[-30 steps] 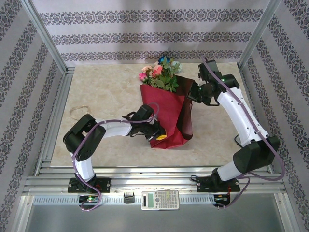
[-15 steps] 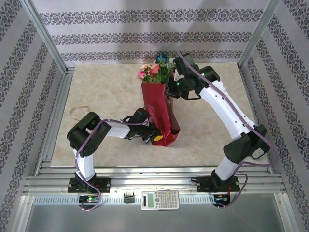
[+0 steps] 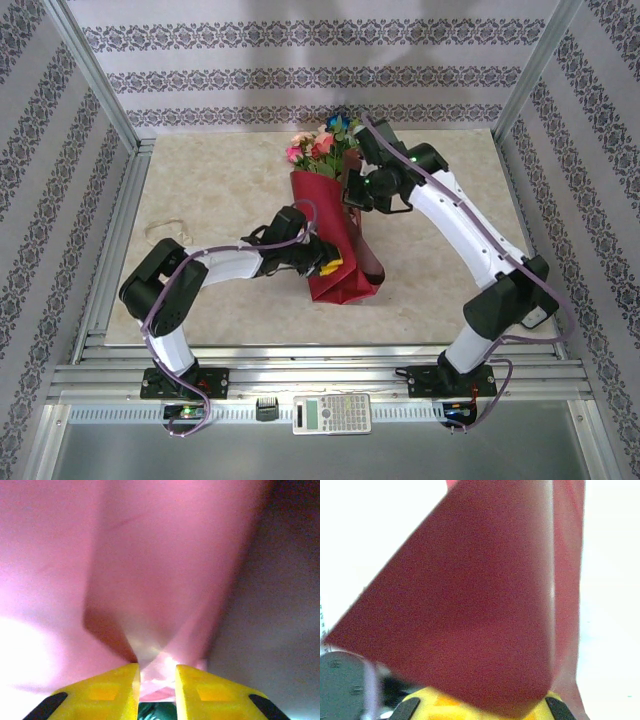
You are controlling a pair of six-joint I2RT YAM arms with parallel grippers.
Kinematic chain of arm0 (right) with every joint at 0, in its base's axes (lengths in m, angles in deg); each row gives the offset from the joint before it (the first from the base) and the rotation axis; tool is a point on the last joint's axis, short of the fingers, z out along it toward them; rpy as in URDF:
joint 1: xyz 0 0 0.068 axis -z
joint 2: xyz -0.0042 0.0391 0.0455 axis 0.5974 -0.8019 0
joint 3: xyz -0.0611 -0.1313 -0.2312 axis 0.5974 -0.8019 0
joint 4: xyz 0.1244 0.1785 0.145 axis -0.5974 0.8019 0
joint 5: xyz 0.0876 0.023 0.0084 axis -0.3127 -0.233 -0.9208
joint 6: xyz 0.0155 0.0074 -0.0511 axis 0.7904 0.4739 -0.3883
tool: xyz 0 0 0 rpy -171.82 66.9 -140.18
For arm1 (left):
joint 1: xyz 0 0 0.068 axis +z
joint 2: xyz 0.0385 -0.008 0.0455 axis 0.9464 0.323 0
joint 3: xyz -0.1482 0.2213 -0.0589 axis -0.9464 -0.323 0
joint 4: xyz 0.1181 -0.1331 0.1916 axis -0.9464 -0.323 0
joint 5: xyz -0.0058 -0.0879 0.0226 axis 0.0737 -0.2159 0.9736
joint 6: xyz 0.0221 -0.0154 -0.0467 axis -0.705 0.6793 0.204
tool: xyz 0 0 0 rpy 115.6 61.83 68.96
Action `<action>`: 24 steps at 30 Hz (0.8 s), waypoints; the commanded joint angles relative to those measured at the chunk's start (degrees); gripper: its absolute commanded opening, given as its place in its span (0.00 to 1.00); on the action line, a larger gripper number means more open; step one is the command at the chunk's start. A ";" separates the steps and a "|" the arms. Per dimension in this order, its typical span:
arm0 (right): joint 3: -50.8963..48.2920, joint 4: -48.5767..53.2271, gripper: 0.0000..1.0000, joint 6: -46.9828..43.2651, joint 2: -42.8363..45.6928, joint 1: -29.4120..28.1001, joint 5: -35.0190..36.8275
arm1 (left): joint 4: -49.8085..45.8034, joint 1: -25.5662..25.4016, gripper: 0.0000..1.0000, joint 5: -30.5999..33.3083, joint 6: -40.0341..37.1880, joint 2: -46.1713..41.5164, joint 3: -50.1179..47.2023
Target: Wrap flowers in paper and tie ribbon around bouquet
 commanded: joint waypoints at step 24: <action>-40.51 -10.89 0.00 -3.46 17.70 29.81 -2.57 | -3.88 1.08 0.18 0.94 -5.14 13.20 13.71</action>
